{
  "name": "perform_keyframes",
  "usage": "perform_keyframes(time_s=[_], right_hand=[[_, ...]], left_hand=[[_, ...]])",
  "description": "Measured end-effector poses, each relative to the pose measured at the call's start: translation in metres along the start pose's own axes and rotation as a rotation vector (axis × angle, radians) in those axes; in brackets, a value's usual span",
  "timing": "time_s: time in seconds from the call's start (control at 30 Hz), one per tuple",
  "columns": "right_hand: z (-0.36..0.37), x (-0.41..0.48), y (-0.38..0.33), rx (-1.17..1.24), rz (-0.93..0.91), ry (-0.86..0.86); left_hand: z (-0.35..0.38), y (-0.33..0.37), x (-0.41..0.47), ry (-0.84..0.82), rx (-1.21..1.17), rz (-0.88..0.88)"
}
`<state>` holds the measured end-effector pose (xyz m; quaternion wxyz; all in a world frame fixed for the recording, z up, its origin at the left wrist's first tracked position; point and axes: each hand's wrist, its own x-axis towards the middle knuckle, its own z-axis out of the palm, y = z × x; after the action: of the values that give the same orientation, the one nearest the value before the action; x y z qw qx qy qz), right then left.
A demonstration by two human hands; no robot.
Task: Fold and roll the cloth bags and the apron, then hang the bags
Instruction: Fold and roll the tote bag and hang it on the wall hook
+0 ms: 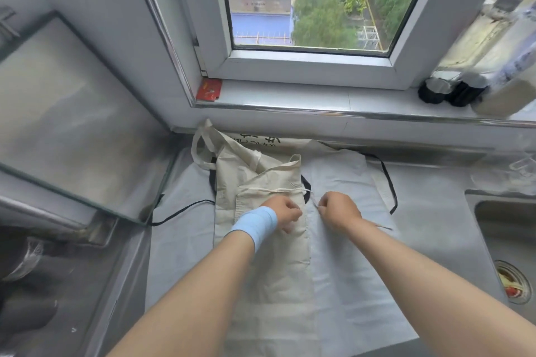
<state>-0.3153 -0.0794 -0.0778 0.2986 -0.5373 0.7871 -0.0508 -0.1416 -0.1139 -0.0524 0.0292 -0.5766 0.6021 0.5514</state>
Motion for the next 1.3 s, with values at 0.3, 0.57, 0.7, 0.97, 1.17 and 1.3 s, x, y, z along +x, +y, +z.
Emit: perform_keyframes(time_s=[0.3,0.57,0.7,0.97,1.17,1.3], right_hand=[[-0.010,0.002,-0.106,0.710,-0.150,-0.329],[0.025,0.006,-0.146,0.099,-0.444,0.073],[0.034,0.011,-0.158,-0.411,-0.527,-0.045],[0.024,0.011,-0.151,-0.355,-0.510,0.081],[0.000,-0.004,-0.111,-0.055,-0.653,0.161],[-0.019,-0.013,-0.092,0.111,-0.743,0.254]], left_hand=[[-0.038,-0.016,-0.013,0.018,-0.468,0.001],[-0.115,-0.092,-0.064,0.468,-0.477,-0.046],[-0.129,-0.108,-0.088,0.573,-0.463,0.035],[-0.135,-0.084,-0.094,0.570,-0.277,0.156],[-0.104,-0.033,-0.065,0.364,-0.692,0.129],[-0.076,-0.022,-0.044,0.281,-0.566,0.057]])
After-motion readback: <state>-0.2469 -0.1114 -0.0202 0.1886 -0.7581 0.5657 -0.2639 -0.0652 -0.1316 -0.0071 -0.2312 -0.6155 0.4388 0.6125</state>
